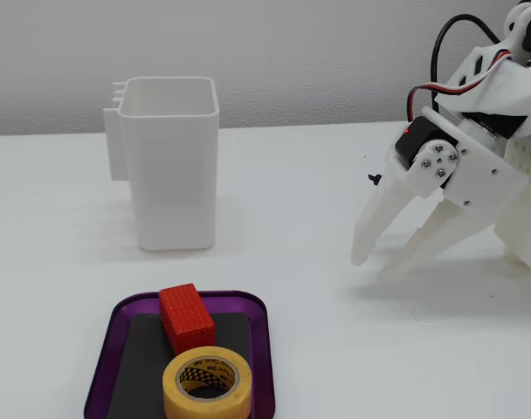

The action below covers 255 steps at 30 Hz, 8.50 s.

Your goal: Remove the yellow tape from the box.

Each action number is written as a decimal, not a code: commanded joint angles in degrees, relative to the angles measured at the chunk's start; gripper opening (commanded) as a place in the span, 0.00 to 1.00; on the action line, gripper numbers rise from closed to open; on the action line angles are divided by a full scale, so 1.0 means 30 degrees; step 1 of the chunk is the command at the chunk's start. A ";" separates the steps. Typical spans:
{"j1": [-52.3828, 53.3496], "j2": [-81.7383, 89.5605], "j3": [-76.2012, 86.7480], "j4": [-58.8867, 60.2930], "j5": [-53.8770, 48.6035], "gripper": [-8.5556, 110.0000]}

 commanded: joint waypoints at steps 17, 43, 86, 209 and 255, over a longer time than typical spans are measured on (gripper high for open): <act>0.0176 0.0850 0.0088 -0.0322 0.0322 0.07; -0.0586 -1.7344 -1.6318 -0.2607 0.0674 0.11; -0.8613 -3.5039 -2.5811 -0.5156 0.7295 0.19; -0.5186 -1.3857 -2.0654 0.3633 0.5508 0.16; -0.2285 0.1904 0.0439 -0.0293 0.0527 0.07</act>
